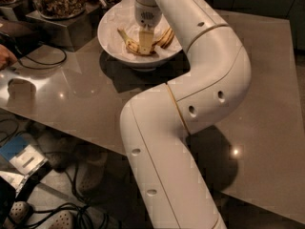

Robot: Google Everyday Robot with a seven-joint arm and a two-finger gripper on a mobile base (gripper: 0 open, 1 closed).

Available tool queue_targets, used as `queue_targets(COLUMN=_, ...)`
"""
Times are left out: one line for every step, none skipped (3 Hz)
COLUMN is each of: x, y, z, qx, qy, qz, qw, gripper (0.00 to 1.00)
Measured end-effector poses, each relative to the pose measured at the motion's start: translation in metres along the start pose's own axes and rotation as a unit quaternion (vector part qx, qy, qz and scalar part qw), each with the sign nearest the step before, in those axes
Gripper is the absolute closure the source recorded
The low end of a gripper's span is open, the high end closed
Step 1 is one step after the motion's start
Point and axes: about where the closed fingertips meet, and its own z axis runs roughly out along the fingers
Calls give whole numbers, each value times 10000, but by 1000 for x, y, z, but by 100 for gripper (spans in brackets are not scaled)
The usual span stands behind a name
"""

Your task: Pick banana from white bowl

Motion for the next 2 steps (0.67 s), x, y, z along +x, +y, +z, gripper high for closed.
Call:
queue_targets(x=0, y=0, z=0, qx=0, qy=0, qz=0, qw=10000, gripper=82)
queue_targets(x=0, y=0, z=0, qx=0, qy=-1, qz=0, qw=10000, gripper=100)
